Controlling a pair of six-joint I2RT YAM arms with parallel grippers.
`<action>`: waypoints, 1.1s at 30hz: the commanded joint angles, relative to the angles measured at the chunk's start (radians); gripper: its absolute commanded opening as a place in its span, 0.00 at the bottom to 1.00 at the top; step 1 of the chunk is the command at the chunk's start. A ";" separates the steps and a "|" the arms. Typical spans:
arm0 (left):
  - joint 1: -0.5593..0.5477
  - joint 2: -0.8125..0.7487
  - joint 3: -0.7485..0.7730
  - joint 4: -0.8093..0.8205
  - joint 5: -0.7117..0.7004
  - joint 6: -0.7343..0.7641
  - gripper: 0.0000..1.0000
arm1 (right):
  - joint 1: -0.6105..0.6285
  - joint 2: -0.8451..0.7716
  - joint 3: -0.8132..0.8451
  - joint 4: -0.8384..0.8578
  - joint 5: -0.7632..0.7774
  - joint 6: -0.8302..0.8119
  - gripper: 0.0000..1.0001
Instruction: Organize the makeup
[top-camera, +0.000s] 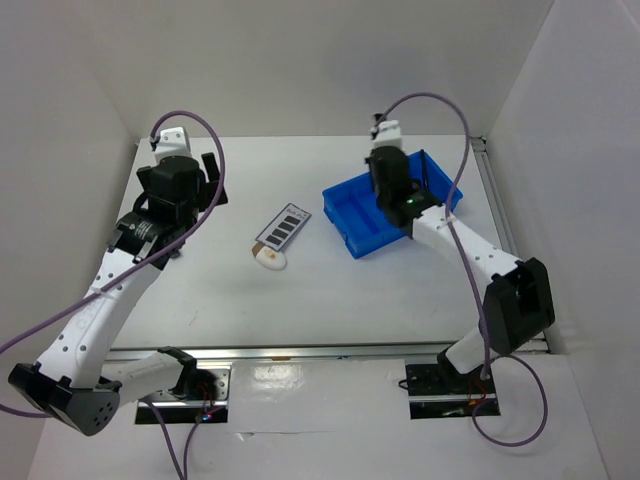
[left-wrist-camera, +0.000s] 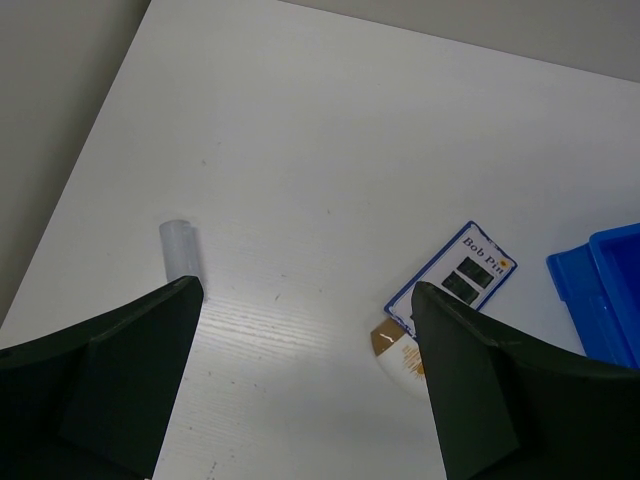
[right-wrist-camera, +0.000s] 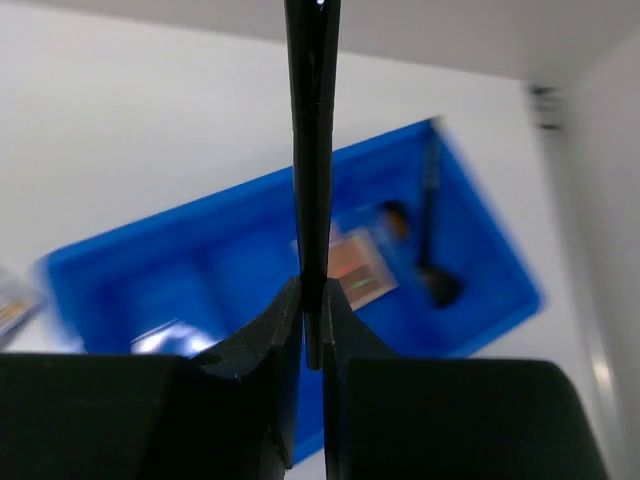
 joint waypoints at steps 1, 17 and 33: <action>-0.004 0.009 0.033 0.020 0.007 0.012 1.00 | -0.158 0.056 0.029 0.193 0.051 -0.225 0.02; -0.004 0.090 0.088 0.030 0.027 0.032 1.00 | -0.429 0.504 0.322 0.178 0.017 -0.285 0.03; -0.004 0.110 0.128 0.030 0.062 0.032 1.00 | -0.440 0.461 0.273 -0.013 0.017 -0.130 0.04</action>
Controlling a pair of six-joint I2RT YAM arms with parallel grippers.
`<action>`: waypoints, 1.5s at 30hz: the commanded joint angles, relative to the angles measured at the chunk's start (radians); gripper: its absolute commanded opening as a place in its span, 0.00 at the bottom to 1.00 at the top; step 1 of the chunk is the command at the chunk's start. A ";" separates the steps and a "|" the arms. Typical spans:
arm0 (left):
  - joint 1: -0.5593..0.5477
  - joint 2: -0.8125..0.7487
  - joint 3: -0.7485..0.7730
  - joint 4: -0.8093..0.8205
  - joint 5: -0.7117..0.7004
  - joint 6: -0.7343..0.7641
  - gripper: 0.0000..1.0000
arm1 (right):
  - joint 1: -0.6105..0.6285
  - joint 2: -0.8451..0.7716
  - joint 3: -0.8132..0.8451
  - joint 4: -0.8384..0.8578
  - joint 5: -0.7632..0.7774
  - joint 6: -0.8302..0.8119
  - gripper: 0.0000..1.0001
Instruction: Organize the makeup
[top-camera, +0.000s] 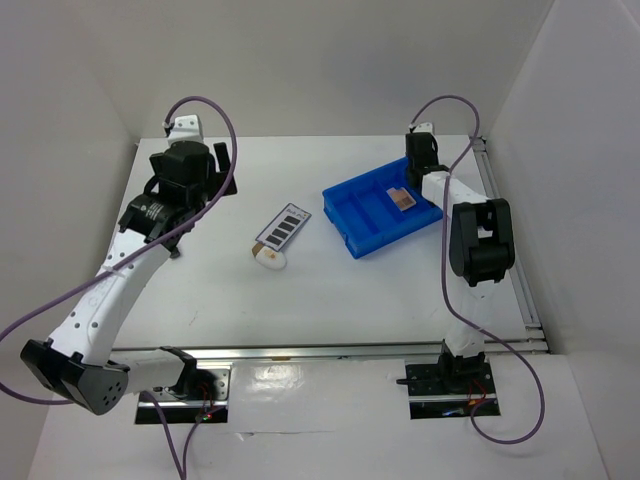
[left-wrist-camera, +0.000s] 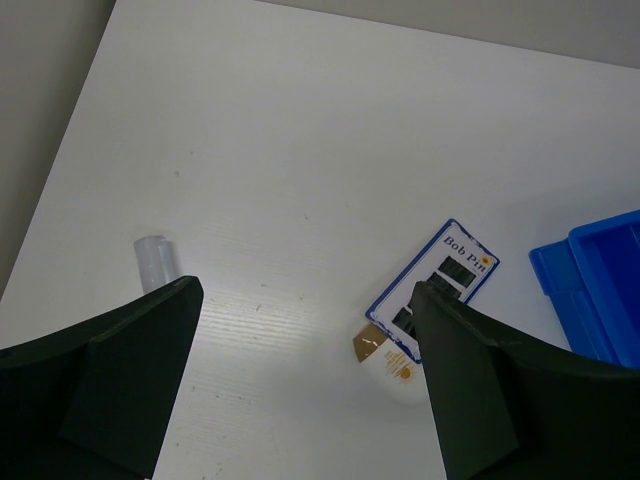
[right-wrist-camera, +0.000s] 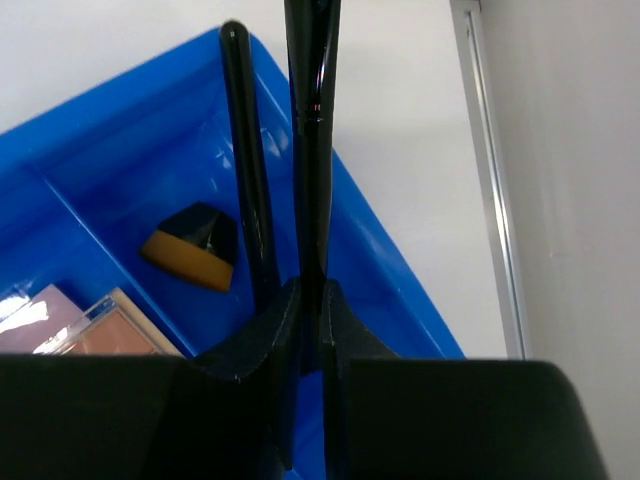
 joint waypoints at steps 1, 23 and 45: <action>-0.004 -0.002 0.040 0.029 0.011 0.011 1.00 | -0.004 -0.069 0.001 -0.054 0.023 0.062 0.04; -0.004 -0.011 0.040 0.029 0.031 0.002 1.00 | 0.050 -0.199 -0.024 -0.085 0.080 0.069 0.55; -0.004 -0.057 0.004 0.020 -0.031 -0.036 1.00 | 0.375 -0.285 0.099 -0.357 -0.515 0.448 0.58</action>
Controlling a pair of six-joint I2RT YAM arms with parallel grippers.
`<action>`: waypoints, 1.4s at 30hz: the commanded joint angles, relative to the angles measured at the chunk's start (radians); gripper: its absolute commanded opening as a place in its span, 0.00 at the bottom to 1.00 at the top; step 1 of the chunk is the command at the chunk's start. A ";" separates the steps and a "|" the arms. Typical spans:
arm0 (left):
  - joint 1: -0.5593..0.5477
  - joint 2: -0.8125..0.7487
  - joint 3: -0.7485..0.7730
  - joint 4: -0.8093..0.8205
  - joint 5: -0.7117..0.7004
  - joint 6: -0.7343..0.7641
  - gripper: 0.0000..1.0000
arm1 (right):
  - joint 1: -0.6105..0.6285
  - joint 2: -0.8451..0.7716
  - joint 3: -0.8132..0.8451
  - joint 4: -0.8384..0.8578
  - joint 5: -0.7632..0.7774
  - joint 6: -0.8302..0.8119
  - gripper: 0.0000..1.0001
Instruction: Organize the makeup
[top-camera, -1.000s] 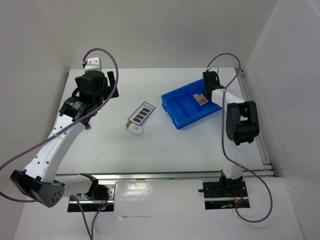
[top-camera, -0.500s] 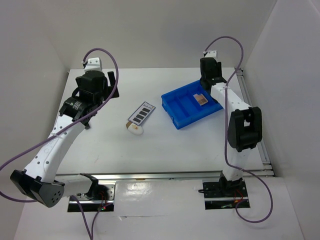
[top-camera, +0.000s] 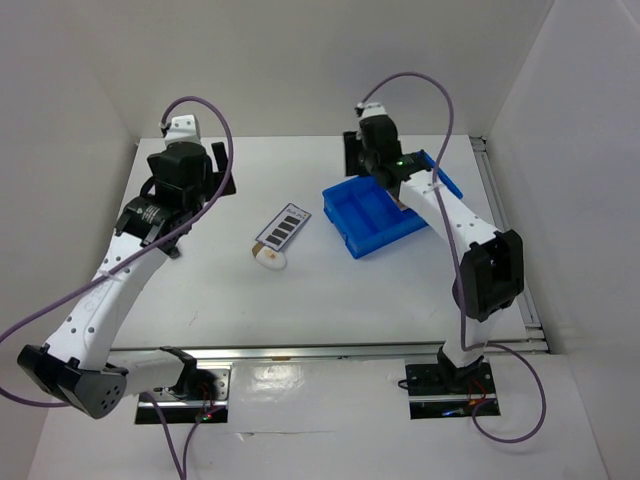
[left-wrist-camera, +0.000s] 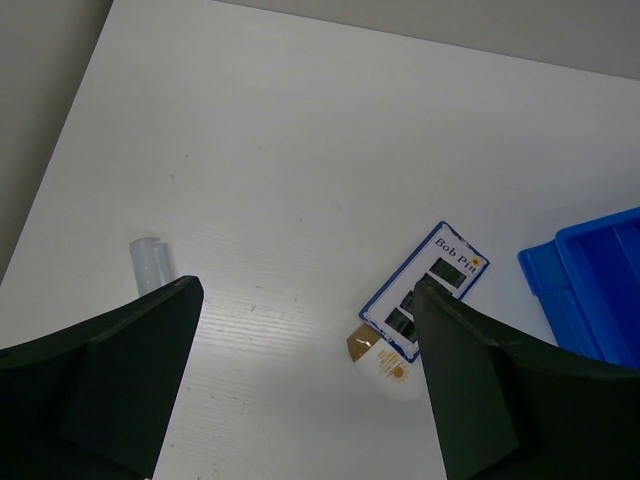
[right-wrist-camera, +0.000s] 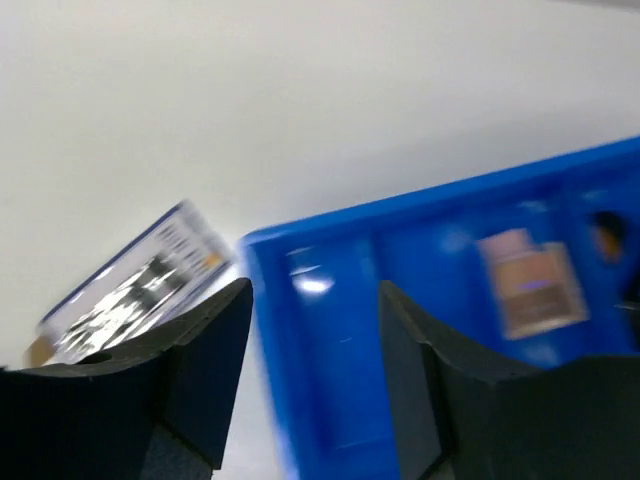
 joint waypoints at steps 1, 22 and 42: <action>-0.004 -0.040 -0.010 0.002 -0.065 -0.050 1.00 | 0.098 0.004 -0.052 -0.076 -0.229 0.151 0.61; 0.040 0.001 -0.070 -0.109 -0.052 -0.122 0.96 | 0.343 0.078 -0.362 0.300 -0.267 0.853 0.86; 0.040 -0.037 -0.102 -0.067 -0.033 -0.091 0.98 | 0.352 0.258 -0.420 0.602 -0.254 1.090 0.77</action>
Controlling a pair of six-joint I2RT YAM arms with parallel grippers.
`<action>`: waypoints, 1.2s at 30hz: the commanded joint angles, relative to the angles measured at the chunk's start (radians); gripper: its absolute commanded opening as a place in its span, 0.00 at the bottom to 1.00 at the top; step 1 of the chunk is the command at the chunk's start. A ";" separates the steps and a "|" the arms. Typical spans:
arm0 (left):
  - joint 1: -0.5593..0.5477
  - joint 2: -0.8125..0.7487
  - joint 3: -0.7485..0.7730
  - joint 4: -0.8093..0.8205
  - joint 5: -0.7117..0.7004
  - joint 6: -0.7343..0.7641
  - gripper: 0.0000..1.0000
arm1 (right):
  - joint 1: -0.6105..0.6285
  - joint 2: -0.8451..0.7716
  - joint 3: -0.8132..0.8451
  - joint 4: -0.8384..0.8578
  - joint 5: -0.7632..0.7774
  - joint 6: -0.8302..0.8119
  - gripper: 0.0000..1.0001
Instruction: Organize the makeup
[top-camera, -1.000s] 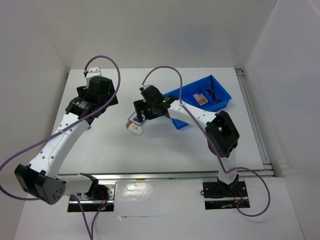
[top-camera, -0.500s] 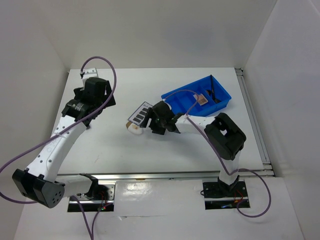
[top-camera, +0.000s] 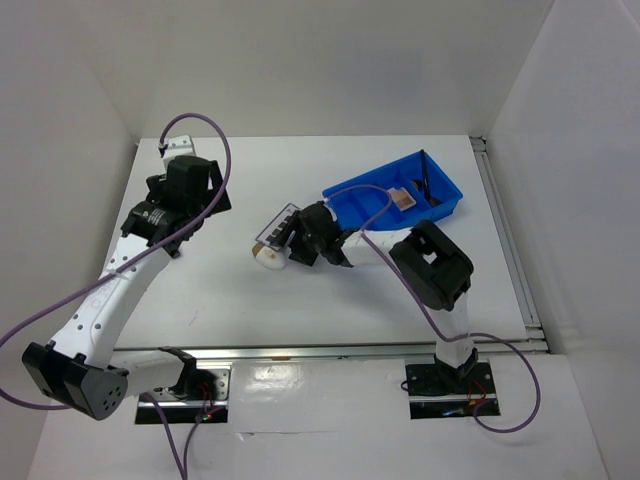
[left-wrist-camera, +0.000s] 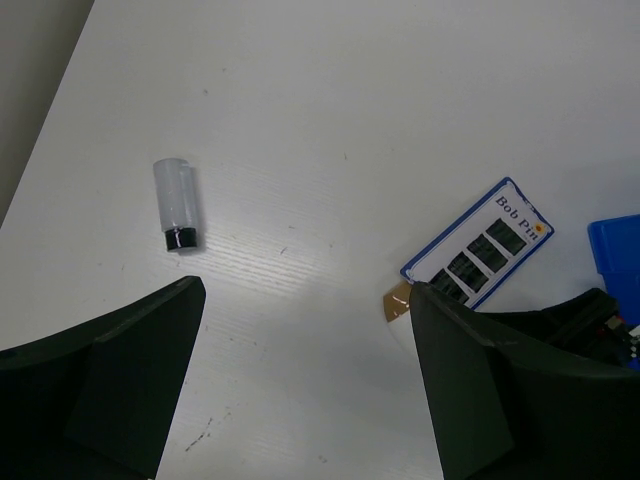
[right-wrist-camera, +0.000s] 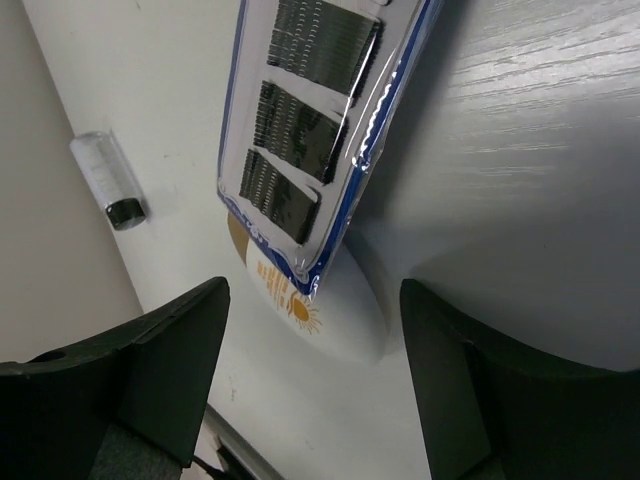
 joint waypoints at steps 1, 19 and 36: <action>0.002 -0.026 -0.001 0.037 0.003 0.037 0.98 | 0.010 0.042 0.064 0.048 0.025 0.042 0.77; 0.002 -0.035 -0.029 0.055 0.003 0.046 0.98 | 0.010 0.185 0.249 -0.043 0.137 0.035 0.52; 0.002 -0.044 -0.038 0.064 0.003 0.055 0.98 | 0.000 0.168 0.388 -0.052 0.150 -0.169 0.00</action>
